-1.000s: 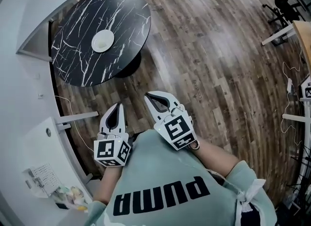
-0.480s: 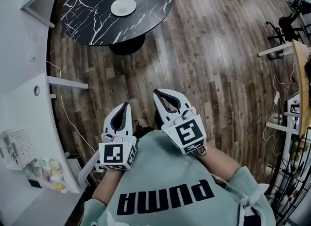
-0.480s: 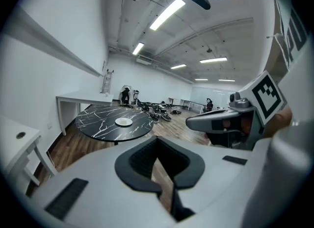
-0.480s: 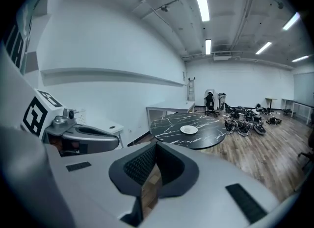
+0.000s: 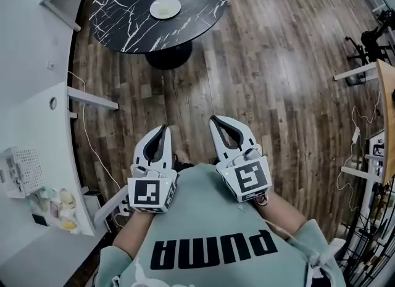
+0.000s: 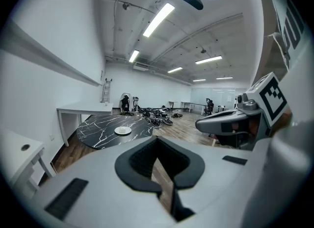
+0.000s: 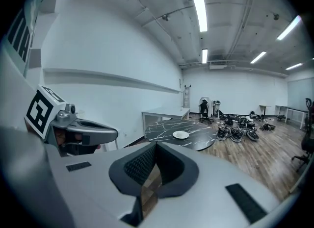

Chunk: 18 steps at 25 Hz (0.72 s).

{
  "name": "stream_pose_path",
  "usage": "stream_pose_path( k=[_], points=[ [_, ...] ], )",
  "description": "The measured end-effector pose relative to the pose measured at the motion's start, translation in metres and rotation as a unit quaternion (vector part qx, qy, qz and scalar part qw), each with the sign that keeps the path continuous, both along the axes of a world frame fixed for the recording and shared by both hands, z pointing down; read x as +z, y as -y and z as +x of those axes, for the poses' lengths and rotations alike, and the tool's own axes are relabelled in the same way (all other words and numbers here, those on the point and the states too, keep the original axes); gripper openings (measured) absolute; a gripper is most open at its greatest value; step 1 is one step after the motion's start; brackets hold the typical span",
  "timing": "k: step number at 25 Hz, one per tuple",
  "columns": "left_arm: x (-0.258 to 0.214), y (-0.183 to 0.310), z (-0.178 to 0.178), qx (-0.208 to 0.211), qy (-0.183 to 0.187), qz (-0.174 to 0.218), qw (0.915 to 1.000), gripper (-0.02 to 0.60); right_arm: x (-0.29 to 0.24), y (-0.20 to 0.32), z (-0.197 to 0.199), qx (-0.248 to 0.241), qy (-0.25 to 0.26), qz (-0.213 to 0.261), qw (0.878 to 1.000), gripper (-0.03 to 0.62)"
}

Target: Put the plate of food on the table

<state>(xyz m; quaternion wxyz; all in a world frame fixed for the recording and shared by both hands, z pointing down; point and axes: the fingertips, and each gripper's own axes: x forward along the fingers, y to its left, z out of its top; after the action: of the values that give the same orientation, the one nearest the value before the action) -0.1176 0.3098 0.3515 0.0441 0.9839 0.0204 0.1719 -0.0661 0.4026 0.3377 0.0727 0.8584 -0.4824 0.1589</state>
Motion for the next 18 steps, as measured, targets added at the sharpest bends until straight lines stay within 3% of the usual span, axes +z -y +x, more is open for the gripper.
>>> stream_pose_path(
  k=[5, 11, 18],
  points=[
    [-0.008, -0.034, 0.030, -0.016, -0.014, 0.001, 0.9998, 0.006, -0.008, -0.047, 0.030, 0.011, -0.021, 0.003, 1.000, 0.008],
    [0.003, -0.076, 0.049, -0.023, 0.005, 0.012, 0.9997, 0.006, -0.009, -0.084, 0.055, 0.012, -0.029, 0.013, 0.999, 0.006],
    [0.005, -0.091, 0.059, -0.024, 0.009, 0.019, 0.9995, 0.006, -0.006, -0.098, 0.070, 0.010, -0.024, 0.019, 0.999, 0.006]
  ],
)
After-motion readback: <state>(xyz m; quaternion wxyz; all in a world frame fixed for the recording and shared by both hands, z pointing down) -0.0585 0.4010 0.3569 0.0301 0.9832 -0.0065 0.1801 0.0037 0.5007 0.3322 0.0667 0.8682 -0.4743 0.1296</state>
